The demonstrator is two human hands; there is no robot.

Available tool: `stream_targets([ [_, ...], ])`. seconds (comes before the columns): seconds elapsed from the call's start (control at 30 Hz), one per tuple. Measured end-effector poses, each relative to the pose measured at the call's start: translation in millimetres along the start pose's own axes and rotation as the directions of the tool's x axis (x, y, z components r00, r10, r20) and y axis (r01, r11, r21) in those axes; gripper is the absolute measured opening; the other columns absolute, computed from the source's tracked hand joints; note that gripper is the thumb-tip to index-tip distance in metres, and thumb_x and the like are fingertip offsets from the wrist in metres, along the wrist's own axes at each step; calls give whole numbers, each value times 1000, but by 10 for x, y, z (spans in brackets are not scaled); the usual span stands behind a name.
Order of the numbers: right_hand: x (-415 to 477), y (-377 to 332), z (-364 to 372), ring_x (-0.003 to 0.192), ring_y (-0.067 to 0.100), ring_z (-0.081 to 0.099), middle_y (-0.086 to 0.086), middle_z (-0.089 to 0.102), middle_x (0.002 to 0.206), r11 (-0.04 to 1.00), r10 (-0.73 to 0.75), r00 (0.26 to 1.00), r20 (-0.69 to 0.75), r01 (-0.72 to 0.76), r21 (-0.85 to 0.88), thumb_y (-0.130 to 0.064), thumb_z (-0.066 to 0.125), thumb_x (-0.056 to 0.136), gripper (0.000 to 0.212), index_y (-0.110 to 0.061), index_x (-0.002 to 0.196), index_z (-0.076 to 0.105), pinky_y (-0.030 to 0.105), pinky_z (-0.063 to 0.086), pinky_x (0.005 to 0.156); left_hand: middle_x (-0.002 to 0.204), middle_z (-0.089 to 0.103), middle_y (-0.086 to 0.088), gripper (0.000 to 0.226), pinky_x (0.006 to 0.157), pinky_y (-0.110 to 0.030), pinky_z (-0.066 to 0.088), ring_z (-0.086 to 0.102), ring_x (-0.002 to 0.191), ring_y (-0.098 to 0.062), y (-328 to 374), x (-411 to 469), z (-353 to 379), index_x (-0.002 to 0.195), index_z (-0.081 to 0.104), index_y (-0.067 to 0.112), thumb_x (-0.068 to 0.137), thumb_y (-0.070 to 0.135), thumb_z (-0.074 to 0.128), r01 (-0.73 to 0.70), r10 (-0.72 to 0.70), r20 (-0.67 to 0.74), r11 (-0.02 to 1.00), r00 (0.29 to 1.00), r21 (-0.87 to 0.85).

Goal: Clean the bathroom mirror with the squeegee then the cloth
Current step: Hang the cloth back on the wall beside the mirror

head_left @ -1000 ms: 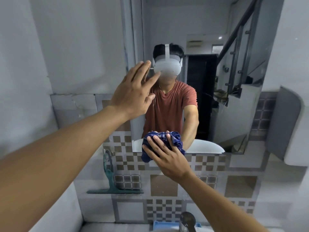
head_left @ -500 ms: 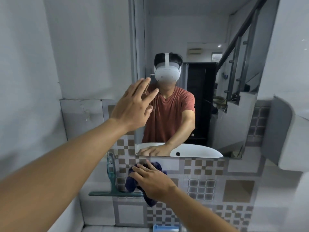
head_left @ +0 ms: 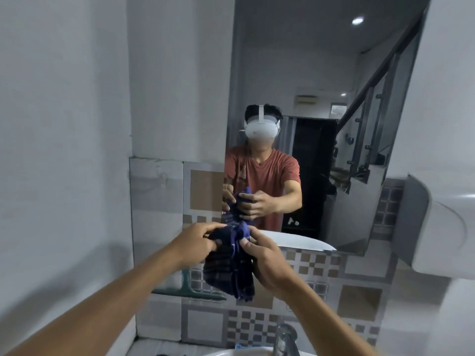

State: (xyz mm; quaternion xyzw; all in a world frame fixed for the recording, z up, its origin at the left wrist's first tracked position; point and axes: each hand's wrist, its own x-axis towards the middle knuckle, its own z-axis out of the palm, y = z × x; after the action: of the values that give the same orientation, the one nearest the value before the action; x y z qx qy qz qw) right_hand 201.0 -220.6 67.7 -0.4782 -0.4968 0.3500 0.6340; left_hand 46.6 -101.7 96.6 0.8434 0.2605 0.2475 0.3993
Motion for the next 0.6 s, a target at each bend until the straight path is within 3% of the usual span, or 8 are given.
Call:
stream_targets([
  [0.1,-55,-124,81,99,20,68,13,70,113,998,35,999,24,-37,48,-1,41,105,30,-7,127,61,31,55,83,90,76,-2,13,87,-40,57,72,87,-17,5,-121,-84,99,73,20,93,11,67,-16,13,-102,999,995,-28],
  [0.17,-81,-187,124,97,21,66,11,71,110,997,74,997,13,-75,29,-5,38,107,33,-13,126,64,31,52,81,82,75,-6,2,81,-41,55,70,77,-20,18,-177,-175,87,72,19,89,17,72,-34,30,-180,999,983,-20],
  [0.27,-71,-296,198,106,30,70,12,74,115,987,124,990,-61,-117,113,-17,36,109,37,-21,120,71,47,55,95,77,74,-1,7,74,-37,54,70,75,-22,68,-223,-318,81,70,22,87,24,73,-52,58,-273,998,960,26],
  [0.33,-71,-367,287,114,28,68,9,73,121,990,113,990,-83,-106,90,-38,40,108,36,-27,121,72,50,53,102,76,72,0,8,69,-31,51,68,74,-19,135,-258,-402,82,69,23,89,23,72,-63,88,-330,994,940,85],
  [0.4,-56,-406,402,114,15,67,0,70,123,991,-6,999,-45,-1,-136,-47,52,102,31,-35,129,63,39,55,100,78,72,0,7,66,-26,47,68,75,-18,194,-276,-495,83,68,22,90,22,71,-69,109,-368,990,923,122],
  [0.5,45,-432,601,104,0,65,-13,65,115,856,-205,979,3,181,-485,-18,67,97,43,-43,124,47,18,56,84,84,71,2,6,66,-26,48,67,79,-17,242,-279,-680,86,66,22,91,23,69,-71,135,-402,983,906,169],
  [0.6,249,-498,764,96,5,67,-12,67,107,794,-286,957,-49,208,-572,-1,58,96,49,-41,120,47,24,59,79,92,70,3,5,70,-25,47,66,86,-17,249,-254,-919,95,64,23,93,22,68,-69,156,-419,974,895,215],
])
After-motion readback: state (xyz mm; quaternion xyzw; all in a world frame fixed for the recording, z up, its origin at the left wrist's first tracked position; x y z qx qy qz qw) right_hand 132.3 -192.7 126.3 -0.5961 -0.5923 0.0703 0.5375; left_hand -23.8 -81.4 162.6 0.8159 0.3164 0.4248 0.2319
